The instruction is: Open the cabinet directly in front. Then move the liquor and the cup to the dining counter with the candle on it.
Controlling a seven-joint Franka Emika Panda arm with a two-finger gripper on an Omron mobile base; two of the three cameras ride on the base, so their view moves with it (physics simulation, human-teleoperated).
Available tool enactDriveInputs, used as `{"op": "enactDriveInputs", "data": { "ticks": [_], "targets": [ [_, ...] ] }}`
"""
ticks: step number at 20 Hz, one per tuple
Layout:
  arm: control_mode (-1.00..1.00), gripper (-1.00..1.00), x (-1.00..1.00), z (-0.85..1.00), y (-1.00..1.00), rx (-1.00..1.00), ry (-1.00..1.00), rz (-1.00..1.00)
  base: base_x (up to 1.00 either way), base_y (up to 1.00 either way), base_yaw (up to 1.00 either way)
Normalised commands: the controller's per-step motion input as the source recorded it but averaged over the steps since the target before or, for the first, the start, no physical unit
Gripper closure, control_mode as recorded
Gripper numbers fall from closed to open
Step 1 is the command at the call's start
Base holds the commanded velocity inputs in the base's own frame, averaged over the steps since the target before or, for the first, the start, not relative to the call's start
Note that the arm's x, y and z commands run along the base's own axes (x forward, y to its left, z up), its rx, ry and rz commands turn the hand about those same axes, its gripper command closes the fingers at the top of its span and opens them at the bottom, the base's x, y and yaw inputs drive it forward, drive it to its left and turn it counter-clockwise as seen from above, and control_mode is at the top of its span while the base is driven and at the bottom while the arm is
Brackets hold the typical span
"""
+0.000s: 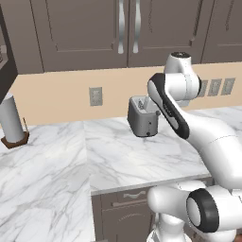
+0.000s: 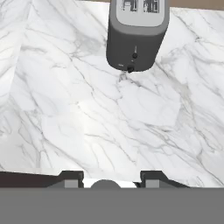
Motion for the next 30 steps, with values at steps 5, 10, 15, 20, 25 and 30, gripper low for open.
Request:
{"op": "enactDriveInputs", "data": {
  "ticks": [5,10,15,20,25,30],
  "targets": [
    [-1.0,-1.0,-0.09,0.0,0.02,0.0,-0.01,0.0,0.0,0.0,0.0],
    [-1.0,-1.0,-0.19,0.12,0.02,0.0,-0.13,0.0,0.0,0.0,0.0],
    [-1.0,-1.0,-0.16,0.24,0.06,0.0,-0.19,0.0,0.0,0.0,0.0],
    [-1.0,-1.0,-0.04,0.35,0.12,0.0,-0.22,0.0,0.0,0.0,0.0],
    [-1.0,-1.0,-0.11,0.44,0.15,0.0,-0.21,0.0,0.0,0.0,0.0],
    [-1.0,-1.0,-0.06,0.47,0.06,0.02,-0.23,0.0,0.0,0.0,0.0]
  ]
}}
